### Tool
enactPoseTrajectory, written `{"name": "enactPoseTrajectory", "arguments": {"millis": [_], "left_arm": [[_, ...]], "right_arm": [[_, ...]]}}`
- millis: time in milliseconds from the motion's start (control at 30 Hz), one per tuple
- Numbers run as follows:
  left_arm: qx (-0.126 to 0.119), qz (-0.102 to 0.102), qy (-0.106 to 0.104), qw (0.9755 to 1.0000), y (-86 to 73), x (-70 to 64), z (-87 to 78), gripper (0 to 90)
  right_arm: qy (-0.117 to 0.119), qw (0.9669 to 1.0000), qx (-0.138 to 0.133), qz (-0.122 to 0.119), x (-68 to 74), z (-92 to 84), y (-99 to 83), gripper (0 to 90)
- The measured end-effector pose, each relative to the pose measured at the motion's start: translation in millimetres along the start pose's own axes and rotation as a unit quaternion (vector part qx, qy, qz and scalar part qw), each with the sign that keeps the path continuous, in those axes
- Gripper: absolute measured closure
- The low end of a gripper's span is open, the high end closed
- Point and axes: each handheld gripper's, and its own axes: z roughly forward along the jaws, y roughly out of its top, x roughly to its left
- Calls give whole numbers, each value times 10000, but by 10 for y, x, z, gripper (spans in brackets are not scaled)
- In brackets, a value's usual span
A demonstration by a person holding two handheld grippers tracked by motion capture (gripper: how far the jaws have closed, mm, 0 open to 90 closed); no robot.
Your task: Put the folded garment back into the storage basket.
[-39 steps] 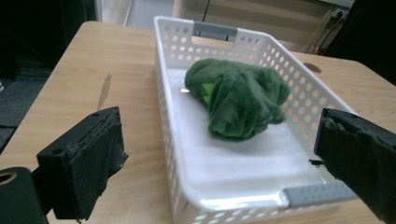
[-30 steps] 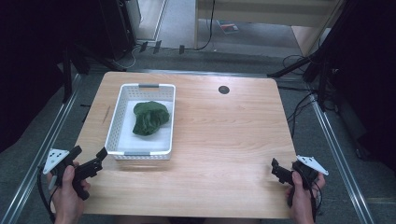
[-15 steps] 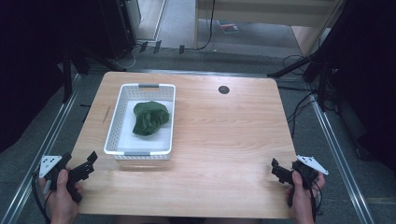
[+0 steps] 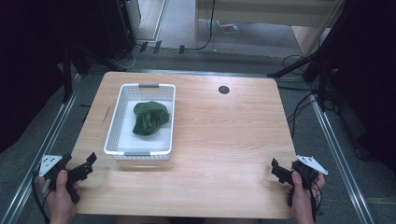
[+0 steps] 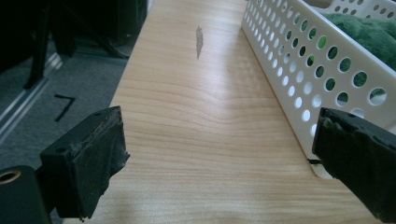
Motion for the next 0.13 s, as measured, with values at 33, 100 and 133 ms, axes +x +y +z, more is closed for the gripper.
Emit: {"name": "enactPoseTrajectory", "arguments": {"millis": [33, 100, 133], "left_arm": [[19, 17, 5, 10000, 1, 3, -1, 31], [-6, 55, 17, 10000, -2, -7, -6, 31], [-40, 72, 38, 10000, -5, -9, -12, 31]], "right_arm": [[2, 10000, -7, -6, 2, -2, -1, 1], [8, 10000, -7, -5, 1, -1, -1, 1], [21, 10000, 12, -20, 1, 4, 2, 2]]}}
